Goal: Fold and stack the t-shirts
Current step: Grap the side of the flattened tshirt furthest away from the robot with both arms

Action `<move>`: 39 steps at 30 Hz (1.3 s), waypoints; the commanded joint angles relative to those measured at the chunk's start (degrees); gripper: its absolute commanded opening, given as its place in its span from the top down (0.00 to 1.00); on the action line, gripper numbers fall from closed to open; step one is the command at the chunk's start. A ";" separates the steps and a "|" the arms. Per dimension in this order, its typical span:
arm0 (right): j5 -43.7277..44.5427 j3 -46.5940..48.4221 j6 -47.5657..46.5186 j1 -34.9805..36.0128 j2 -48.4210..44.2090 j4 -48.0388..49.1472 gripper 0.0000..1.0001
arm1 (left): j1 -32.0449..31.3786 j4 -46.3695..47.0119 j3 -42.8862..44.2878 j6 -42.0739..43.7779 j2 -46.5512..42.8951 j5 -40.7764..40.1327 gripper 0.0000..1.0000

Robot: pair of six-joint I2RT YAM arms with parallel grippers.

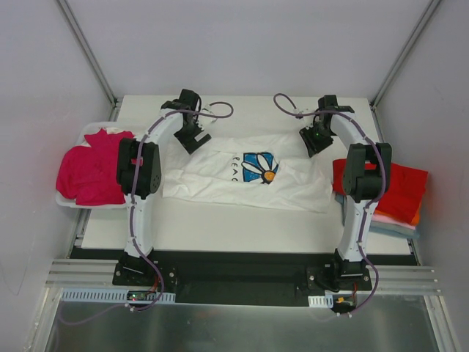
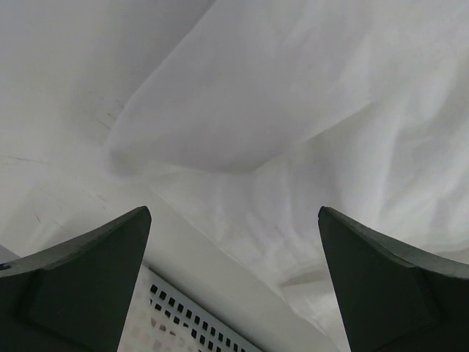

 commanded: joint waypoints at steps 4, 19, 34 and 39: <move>-0.63 0.20 -0.30 -0.25 -2.37 -1.48 0.59 | 1.54 -0.41 7.22 3.20 3.53 3.58 0.01; -0.45 -0.50 -0.82 -0.34 -3.25 -1.74 0.60 | 2.94 -0.41 11.89 4.17 8.01 3.85 0.01; -1.06 -1.20 -1.00 -0.16 -3.77 -2.09 0.61 | 4.18 -0.32 13.38 4.70 10.21 3.93 0.31; -1.15 -1.64 -1.18 -0.07 -4.04 -2.27 0.62 | 4.35 -0.49 14.53 5.05 11.52 3.67 0.39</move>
